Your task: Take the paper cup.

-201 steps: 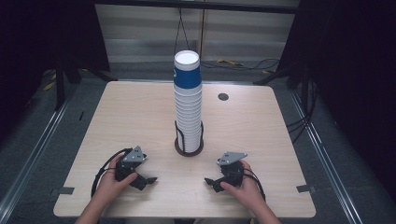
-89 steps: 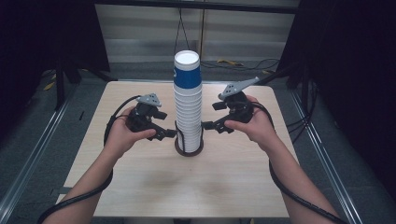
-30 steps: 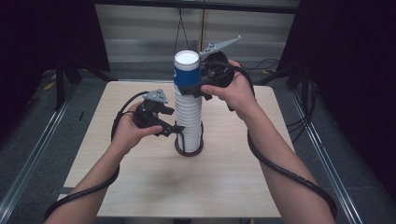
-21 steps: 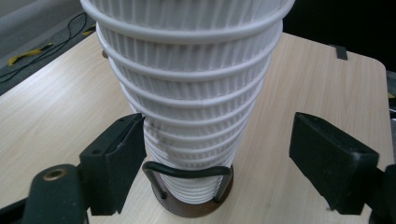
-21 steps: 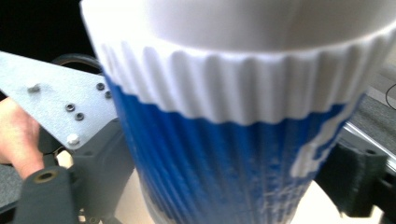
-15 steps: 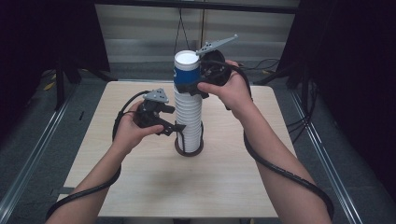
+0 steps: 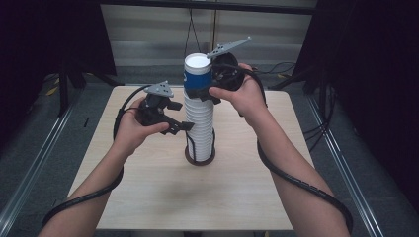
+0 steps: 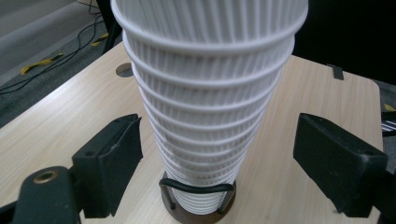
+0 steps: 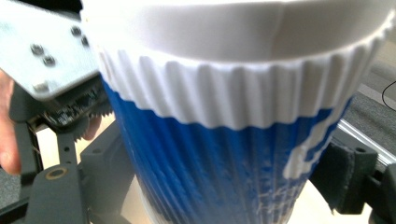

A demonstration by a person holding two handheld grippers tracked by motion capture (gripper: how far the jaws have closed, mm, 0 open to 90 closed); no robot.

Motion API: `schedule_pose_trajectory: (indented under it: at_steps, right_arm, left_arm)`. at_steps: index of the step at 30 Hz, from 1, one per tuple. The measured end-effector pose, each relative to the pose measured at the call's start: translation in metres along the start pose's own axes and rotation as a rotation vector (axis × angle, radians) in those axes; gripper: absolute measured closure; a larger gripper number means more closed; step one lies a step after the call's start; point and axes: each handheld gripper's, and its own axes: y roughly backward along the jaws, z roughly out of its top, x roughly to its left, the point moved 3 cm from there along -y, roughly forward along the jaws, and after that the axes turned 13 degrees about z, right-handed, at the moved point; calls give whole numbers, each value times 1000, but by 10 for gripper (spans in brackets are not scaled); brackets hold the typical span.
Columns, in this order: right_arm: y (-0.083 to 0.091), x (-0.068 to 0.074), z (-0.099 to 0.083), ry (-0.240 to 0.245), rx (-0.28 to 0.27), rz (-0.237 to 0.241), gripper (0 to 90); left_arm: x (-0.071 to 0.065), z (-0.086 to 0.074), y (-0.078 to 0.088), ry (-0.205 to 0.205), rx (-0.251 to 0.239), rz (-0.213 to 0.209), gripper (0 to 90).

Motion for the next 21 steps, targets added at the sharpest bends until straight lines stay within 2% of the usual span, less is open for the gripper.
schedule_pose_trajectory:
  at_steps: [4, 5, 10, 11, 21]
  right_arm:
    - [0, 0, 0, 0, 2, 0, 179]
    - [0, 0, 0, 1, 2, 1, 179]
    - [0, 0, 0, 0, 2, 1, 179]
    - [0, 0, 0, 1, 2, 1, 179]
    - [0, 0, 0, 2, 1, 1, 180]
  left_arm:
    - [2, 9, 2, 5, -8, -3, 143]
    - [3, 16, 3, 9, -4, 9, 140]
    - [5, 27, 3, 27, -25, -9, 138]
    - [5, 31, 2, 32, -34, -3, 137]
    - [4, 45, 4, 23, -62, 6, 146]
